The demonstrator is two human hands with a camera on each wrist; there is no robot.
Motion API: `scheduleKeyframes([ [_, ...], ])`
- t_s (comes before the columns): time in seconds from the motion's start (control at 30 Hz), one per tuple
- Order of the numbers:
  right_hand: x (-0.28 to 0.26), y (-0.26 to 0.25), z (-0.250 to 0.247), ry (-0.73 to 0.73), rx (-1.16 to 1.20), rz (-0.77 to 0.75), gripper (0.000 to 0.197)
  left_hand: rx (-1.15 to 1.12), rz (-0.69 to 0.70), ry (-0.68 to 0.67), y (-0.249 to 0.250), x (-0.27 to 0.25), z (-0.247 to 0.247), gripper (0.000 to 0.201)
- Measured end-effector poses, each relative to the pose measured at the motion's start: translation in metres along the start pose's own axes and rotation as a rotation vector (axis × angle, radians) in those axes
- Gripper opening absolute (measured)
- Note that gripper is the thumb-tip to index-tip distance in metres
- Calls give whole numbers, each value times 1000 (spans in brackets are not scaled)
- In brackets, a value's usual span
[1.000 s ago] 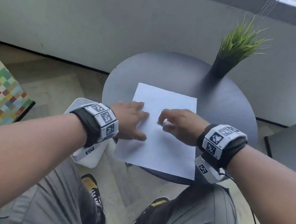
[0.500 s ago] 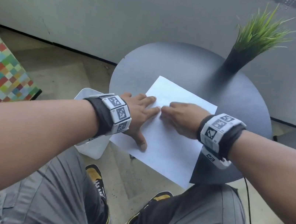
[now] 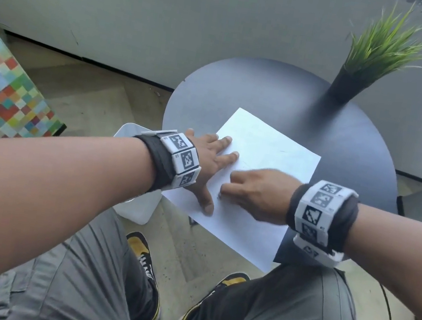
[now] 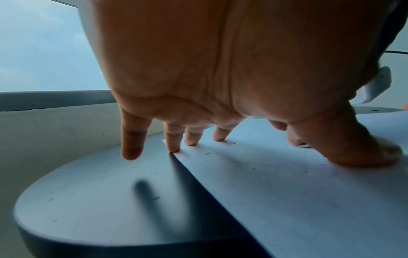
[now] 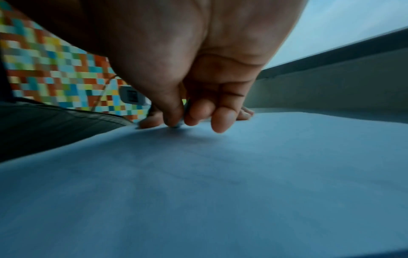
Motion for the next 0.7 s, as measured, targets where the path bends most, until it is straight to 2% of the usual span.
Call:
scheduleKeyframes([
  [0.07,1,38,-11,109,11,213,26,-16,5,9,1,1,-2,135],
  [0.1,-1,50,-12,138,11,282,29,-23,8,14,1,2,-3,134],
  [0.13,-2,49,-11,134,13,289,31,-23,8,12,2,1,-2,134],
  [0.17,-2,35,-9,107,19,238,31,-18,6,6,2,1,-1,134],
  [0.23,-3,-7,1,-15,-9,34,28,-5,-4,0,2,0,1,135],
  [0.27,-5,-13,4,-47,-6,8,25,-1,-5,2,3,0,1,136],
  [0.3,-5,-4,0,-34,-4,61,24,-3,-6,5,3,1,1,136],
  [0.37,-6,34,-9,87,-14,276,25,-17,-8,14,4,1,0,135],
  [0.4,-6,40,-9,101,-17,321,27,-23,-14,16,3,1,0,135],
  [0.43,-5,32,-9,102,-2,296,28,-24,-18,12,3,0,1,136],
  [0.53,-6,-21,4,-24,36,82,25,-18,-26,4,5,-2,3,135],
  [0.57,-8,-18,4,-33,35,103,26,-22,-27,6,6,-2,2,133],
  [0.67,-14,37,-7,91,10,388,32,-38,-34,24,10,-2,0,130],
  [0.7,-15,43,-6,101,31,423,33,-41,-37,27,12,-3,0,129],
])
Point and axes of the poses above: each hand's wrist, its own x-axis towards the middle knuckle, its own z-axis out of the palm, y = z × x, the point moved 7 cm from there along x, towards the middle knuckle, and after that the axes turned 4 degrees about -x, right-handed, at the moved point
